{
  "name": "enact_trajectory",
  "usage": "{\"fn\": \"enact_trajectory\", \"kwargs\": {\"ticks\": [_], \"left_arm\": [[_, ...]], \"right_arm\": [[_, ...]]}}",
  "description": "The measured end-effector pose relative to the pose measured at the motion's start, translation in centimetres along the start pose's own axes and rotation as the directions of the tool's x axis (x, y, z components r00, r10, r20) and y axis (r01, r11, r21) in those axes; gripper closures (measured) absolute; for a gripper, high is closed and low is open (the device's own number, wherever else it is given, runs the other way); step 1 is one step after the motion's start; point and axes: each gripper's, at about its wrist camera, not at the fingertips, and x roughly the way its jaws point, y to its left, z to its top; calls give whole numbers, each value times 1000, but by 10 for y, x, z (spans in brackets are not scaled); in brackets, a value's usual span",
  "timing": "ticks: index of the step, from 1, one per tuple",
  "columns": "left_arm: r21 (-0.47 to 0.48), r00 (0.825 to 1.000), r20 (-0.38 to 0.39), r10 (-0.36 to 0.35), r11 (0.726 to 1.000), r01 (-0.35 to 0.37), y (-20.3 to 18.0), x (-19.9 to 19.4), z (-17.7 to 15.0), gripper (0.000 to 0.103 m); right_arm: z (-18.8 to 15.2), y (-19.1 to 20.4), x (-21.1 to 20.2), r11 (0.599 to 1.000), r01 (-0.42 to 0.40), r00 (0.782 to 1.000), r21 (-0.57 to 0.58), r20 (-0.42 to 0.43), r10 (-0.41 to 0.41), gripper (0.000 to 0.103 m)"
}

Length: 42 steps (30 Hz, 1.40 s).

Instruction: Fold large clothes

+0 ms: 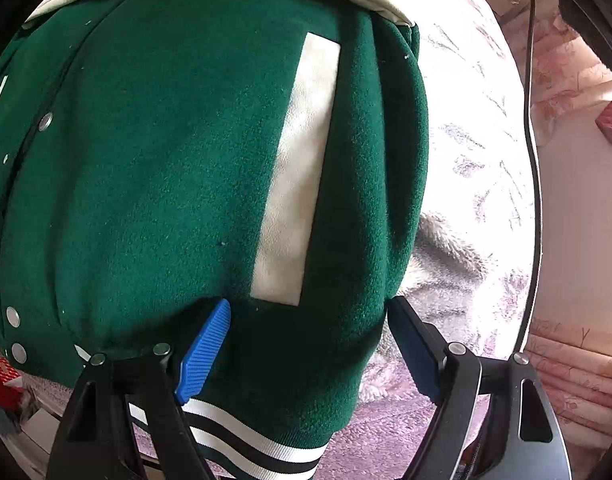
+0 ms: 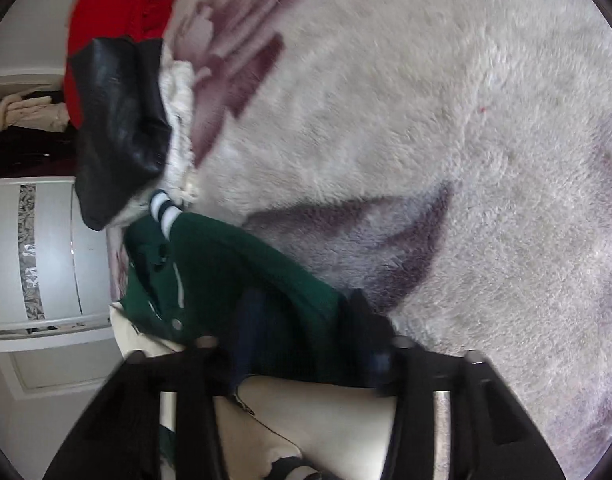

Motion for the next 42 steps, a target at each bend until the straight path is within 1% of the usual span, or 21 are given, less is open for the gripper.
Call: {"fn": "enact_trajectory", "kwargs": {"ticks": [3, 4, 5, 7, 9, 11, 13, 15, 16, 17, 19, 24, 27, 28, 29, 30, 31, 32, 33, 37, 42], "left_arm": [[11, 1000, 4, 9, 1000, -9, -4, 4, 4, 24], [11, 1000, 5, 11, 1000, -11, -5, 4, 4, 24], [13, 1000, 5, 14, 1000, -15, -6, 6, 4, 24], [20, 1000, 6, 20, 1000, -20, -12, 9, 7, 24], [29, 1000, 13, 24, 999, -25, -16, 10, 10, 24], [32, 999, 7, 32, 999, -32, -18, 12, 11, 24], [25, 1000, 7, 30, 999, -30, -20, 13, 10, 24], [2, 1000, 17, 12, 1000, -12, -20, 12, 9, 24], [-4, 1000, 18, 8, 1000, -8, -19, 11, 9, 24], [-4, 1000, 22, 5, 1000, -4, -19, 12, 7, 24], [16, 999, 29, 14, 1000, -15, -22, 15, 4, 24], [73, 998, 35, 49, 996, -51, -31, 20, 0, 24], [105, 997, 45, 63, 992, -67, -34, 21, -4, 24], [119, 995, 54, 78, 989, -84, -36, 20, -5, 28], [129, 993, 65, 102, 986, -110, -36, 18, -5, 44], [138, 988, 84, 127, 981, -138, -36, 16, -7, 66], [135, 988, 97, 121, 982, -133, -35, 13, -7, 71], [127, 989, 104, 103, 985, -116, -34, 10, -7, 85], [121, 990, 118, 78, 988, -93, -33, 5, -7, 94], [62, 986, 166, 14, 998, -25, -26, -27, -10, 97], [-68, 961, 265, -73, 993, 94, 23, -89, -21, 97]], "right_arm": [[5, 6, 14, 998, 43, 998, -39, -41, -45, 51], [7, 11, 23, 994, 94, 994, -61, -53, -97, 55], [9, 14, 28, 985, 152, 987, -79, -37, -155, 87], [10, 17, 33, 977, 206, 978, -60, -13, -207, 94], [14, 15, 26, 973, 228, 972, -32, 63, -226, 95], [17, -5, 28, 980, 173, 982, 93, 61, -179, 95], [19, -6, 33, 983, 139, 989, 118, 35, -144, 95], [22, -1, 23, 995, 56, 998, 86, -12, -55, 89], [21, -1, 14, 997, 31, 999, 77, -30, -29, 70], [18, -4, -1, 997, 1, 1000, 76, -23, 0, 38], [3, -14, -33, 996, -37, 999, 83, -6, 38, 10], [-50, -58, -33, 991, -108, 978, 85, -171, 121, 10], [-77, -69, 0, 970, -206, 942, 129, -243, 232, 10], [-80, -68, 9, 966, -223, 938, 130, -241, 248, 8], [-81, -63, 17, 965, -233, 941, 119, -224, 255, 8], [-78, -57, 23, 963, -244, 947, 112, -188, 262, 8], [-76, -50, 27, 955, -274, 942, 114, -169, 290, 11], [-73, -40, 33, 948, -298, 934, 108, -171, 313, 43], [-68, -28, 43, 952, -290, 934, 96, -190, 304, 62], [-68, 4, 41, 988, -153, 965, 18, -213, 153, 78], [-72, 54, 5, 994, -98, 979, -47, -183, 88, 84]]}}
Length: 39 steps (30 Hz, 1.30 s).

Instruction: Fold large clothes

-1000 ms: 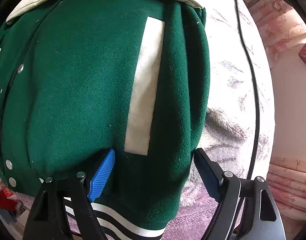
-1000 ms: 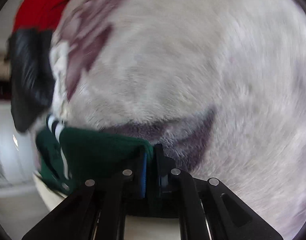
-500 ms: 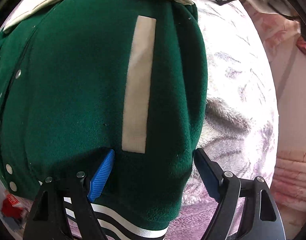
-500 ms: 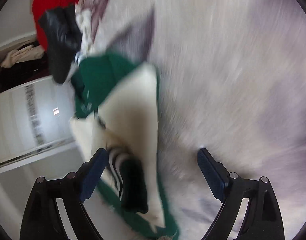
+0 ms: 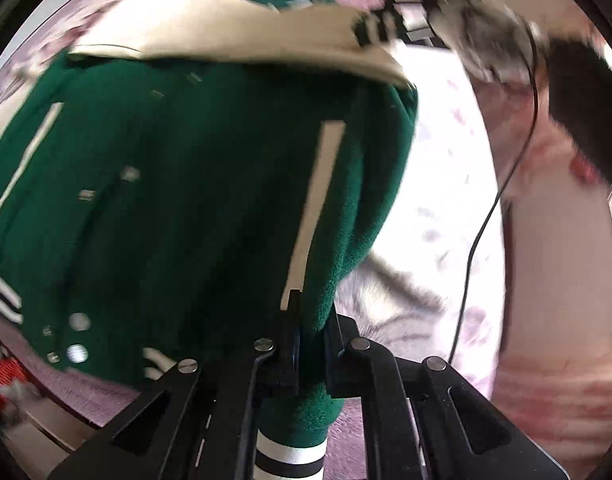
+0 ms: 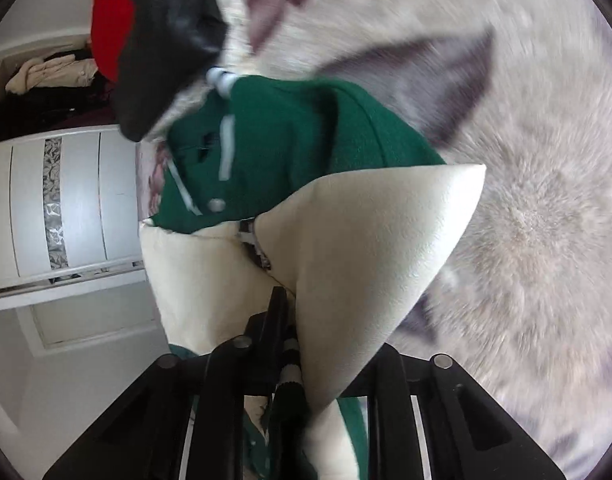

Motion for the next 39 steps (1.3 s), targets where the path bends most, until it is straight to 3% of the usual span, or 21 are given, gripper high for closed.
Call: {"fn": "enact_trajectory", "kwargs": {"ticks": [7, 11, 14, 19, 21, 24, 26, 27, 28, 29, 30, 31, 32, 33, 36, 38, 39], "left_arm": [[-162, 988, 139, -72, 982, 95, 87, -101, 23, 97], [-251, 974, 190, -126, 953, 172, 163, -141, 28, 98], [-317, 968, 202, -150, 925, 210, 222, -150, 36, 98], [-414, 975, 171, -144, 887, 203, 337, -126, 49, 99], [-441, 984, 137, -117, 882, 166, 378, -106, 49, 101], [-471, 987, 101, -124, 868, 158, 431, -83, 47, 101], [-500, 975, 92, -201, 838, 219, 454, -77, 43, 101], [-518, 970, 87, -227, 821, 239, 461, -79, 41, 100], [-526, 962, 94, -258, 807, 268, 463, -86, 36, 100], [-525, 952, 102, -288, 798, 297, 462, -93, 31, 99], [-523, 947, 94, -307, 795, 309, 460, -98, 29, 94], [-519, 943, 84, -323, 793, 318, 456, -104, 25, 88], [-505, 931, 77, -356, 792, 345, 448, -107, 24, 65], [-491, 926, 63, -371, 797, 352, 439, -108, 22, 31], [-447, 911, -22, -413, 819, 360, 404, -99, 20, 27], [-390, 919, -118, -375, 869, 305, 385, -79, 23, 27], [-346, 933, -148, -327, 901, 261, 372, -72, 23, 30]], "right_arm": [[-18, 116, -33, 990, 105, 994, -96, 30, -102, 86], [-29, 216, -6, 961, 201, 980, -189, 50, -195, 86], [-38, 287, 45, 939, 270, 963, -211, 61, -263, 87], [-43, 364, 156, 876, 430, 902, -218, 57, -428, 92], [-42, 385, 208, 830, 514, 856, -217, 73, -511, 92], [-42, 392, 266, 780, 596, 802, -192, 82, -592, 92], [-41, 384, 284, 778, 612, 790, -144, 70, -609, 87], [-39, 380, 288, 786, 606, 795, -125, 65, -603, 80], [-39, 378, 288, 808, 578, 816, -113, 54, -576, 60], [-39, 376, 283, 850, 517, 856, -101, 35, -516, 39], [-43, 375, 275, 889, 447, 894, -98, 10, -448, 33], [-48, 373, 265, 914, 393, 918, -96, -15, -396, 31], [-57, 370, 251, 934, 348, 936, -86, -33, -352, 31], [-69, 365, 236, 950, 303, 951, -77, -44, -307, 31], [-119, 338, 186, 965, 254, 963, -67, -76, -259, 30], [-157, 311, 159, 963, 261, 961, -62, -75, -265, 30], [-181, 291, 146, 957, 287, 954, -53, -78, -290, 30]]}}
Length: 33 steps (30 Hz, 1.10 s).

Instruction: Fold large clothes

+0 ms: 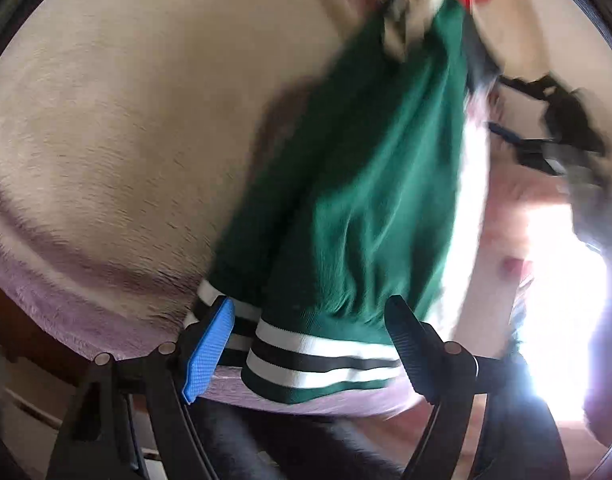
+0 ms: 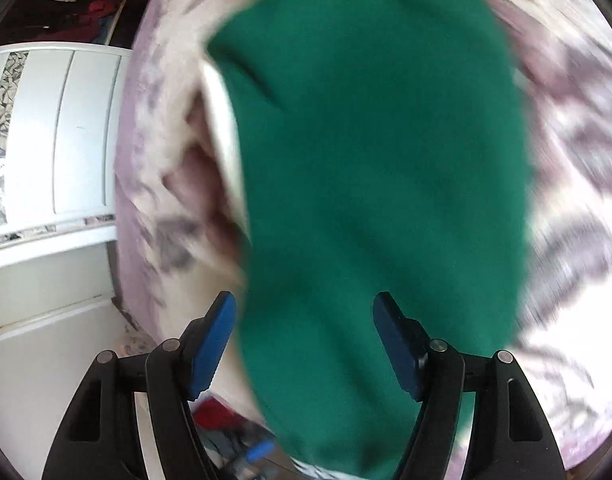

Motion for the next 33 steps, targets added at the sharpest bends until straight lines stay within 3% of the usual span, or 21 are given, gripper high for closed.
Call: {"fn": "enact_trajectory", "kwargs": {"ticks": [1, 2, 3, 8, 12, 15, 16, 17, 22, 23, 25, 28, 30, 31, 32, 33], "left_arm": [[46, 998, 20, 62, 997, -63, -10, 8, -4, 39], [59, 996, 30, 80, 995, -82, -16, 11, -3, 82], [54, 994, 34, 106, 993, -107, -20, 10, -3, 83], [-1, 987, 137, 85, 996, -85, -24, -34, -7, 89], [-14, 987, 121, 108, 994, -107, -15, -34, -10, 89], [-34, 987, 95, 128, 992, -125, -8, -17, -2, 89], [-42, 987, 94, 134, 991, -130, -5, -13, 3, 89], [-49, 986, 94, 138, 990, -134, -3, -12, 7, 89], [-54, 987, 77, 141, 989, -137, 15, -10, 0, 88], [-55, 988, 60, 146, 988, -142, 23, -4, -1, 87], [-108, 994, 26, 109, 989, -105, 25, 6, 7, 85], [-109, 998, -32, 61, 992, -65, 11, -11, 12, 79], [-84, 998, -39, 41, 996, -44, -5, -31, 11, 64], [-67, 999, -35, 26, 997, -28, -15, -43, 13, 53], [-52, 1000, -26, 17, 998, -19, -23, -50, 15, 31], [-28, 1000, -10, 2, 1000, -2, -36, -60, 21, 26]], "right_arm": [[-18, -17, 0, 1000, 17, 1000, 12, 0, -17, 30], [-40, -37, -1, 999, 34, 999, 34, 2, -34, 30], [-65, -60, 3, 997, 49, 999, 67, -9, -49, 30], [-166, -142, 35, 978, 32, 996, 205, -91, -14, 30], [-233, -178, 64, 947, -106, 981, 302, -124, 149, 30], [-262, -182, 87, 938, -142, 970, 315, -146, 196, 30], [-269, -182, 94, 938, -142, 968, 315, -154, 199, 34], [-277, -180, 100, 932, -180, 964, 314, -133, 231, 62], [-301, -171, 105, 960, -54, 981, 274, -167, 103, 94], [-306, -174, 112, 958, -46, 977, 284, -186, 102, 94], [-311, -181, 128, 946, -51, 970, 319, -211, 124, 94], [-305, -179, 122, 949, -77, 958, 306, -241, 155, 88], [-294, -175, 106, 948, -102, 954, 302, -241, 179, 83], [-291, -176, 95, 949, -115, 956, 294, -227, 186, 63], [-287, -177, 81, 950, -121, 962, 287, -203, 184, 39], [-283, -178, 65, 950, -135, 968, 282, -166, 187, 33]]}}
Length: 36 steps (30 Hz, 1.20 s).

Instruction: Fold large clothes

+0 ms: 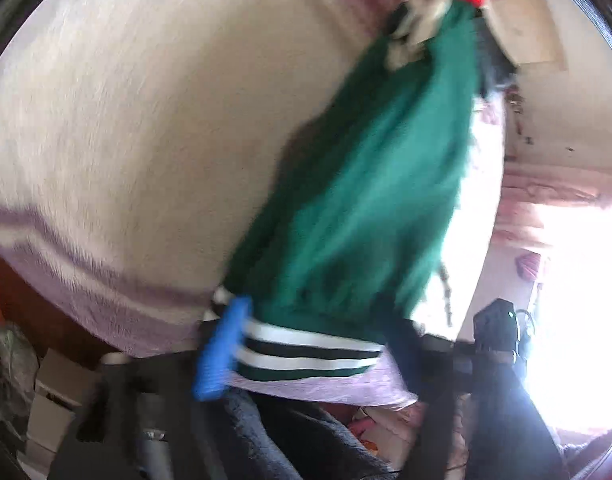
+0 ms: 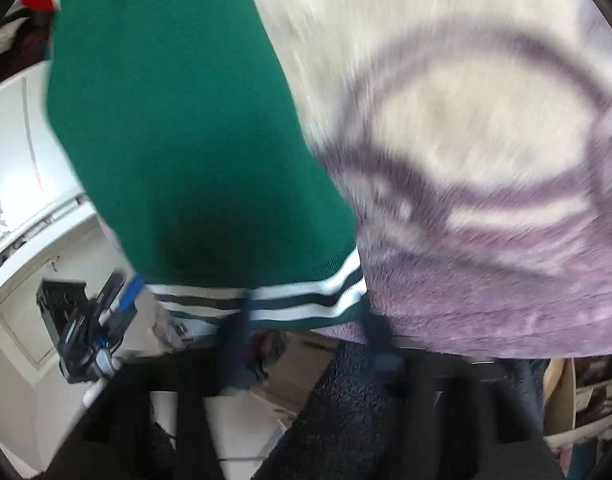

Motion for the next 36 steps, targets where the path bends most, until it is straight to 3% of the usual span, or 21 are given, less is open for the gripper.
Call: {"fn": "enact_trajectory", "kwargs": {"ticks": [4, 7, 9, 10, 11, 12, 17, 20, 22, 24, 25, 30, 34, 36], "left_arm": [[99, 998, 55, -34, 995, 29, -40, -6, 41, 26], [184, 993, 106, -56, 982, 35, -72, 22, 88, 26], [229, 993, 114, -26, 973, -1, -89, 52, 118, 27], [244, 992, 125, 10, 969, -40, -89, 65, 127, 37], [241, 989, 133, 56, 967, -87, -86, 76, 135, 82], [223, 988, 118, 97, 967, -122, -76, 87, 142, 91], [127, 992, 39, 119, 984, -123, -18, 106, 141, 87], [99, 993, 12, 119, 988, -120, -25, 84, 138, 82], [99, 996, 39, 79, 992, -83, -47, 64, 147, 77], [124, 996, 75, 39, 991, -48, -69, 52, 167, 24], [151, 995, 101, 5, 988, -21, -84, 48, 180, 21], [251, 983, 181, -2, 967, -44, -141, 67, 260, 21], [290, 987, 156, 27, 954, -72, -162, 115, 326, 21], [315, 986, 165, 12, 947, -64, -164, 129, 345, 25]], "right_arm": [[12, 4, -51, 999, -48, 993, 19, 109, 46, 31], [29, 11, -78, 996, -80, 979, 29, 190, 73, 31], [48, 21, -84, 996, -81, 969, 31, 235, 71, 31], [57, 20, -92, 996, -83, 966, 25, 248, 74, 31], [65, 25, -93, 997, -80, 963, 22, 259, 72, 31], [70, 28, -90, 997, -75, 961, 19, 268, 67, 31], [84, 32, -68, 998, -61, 968, 34, 244, 51, 31], [100, 39, -68, 995, -84, 975, 62, 212, 69, 31], [109, 45, -83, 991, -110, 973, 74, 212, 92, 31], [123, 49, -102, 986, -148, 963, 73, 240, 126, 31], [132, 52, -112, 985, -160, 957, 69, 253, 138, 31], [213, 87, -162, 992, -124, 925, 0, 363, 116, 25], [297, 114, -188, 992, -109, 885, -57, 450, 123, 23], [344, 133, -190, 987, -130, 867, -95, 473, 160, 15]]}}
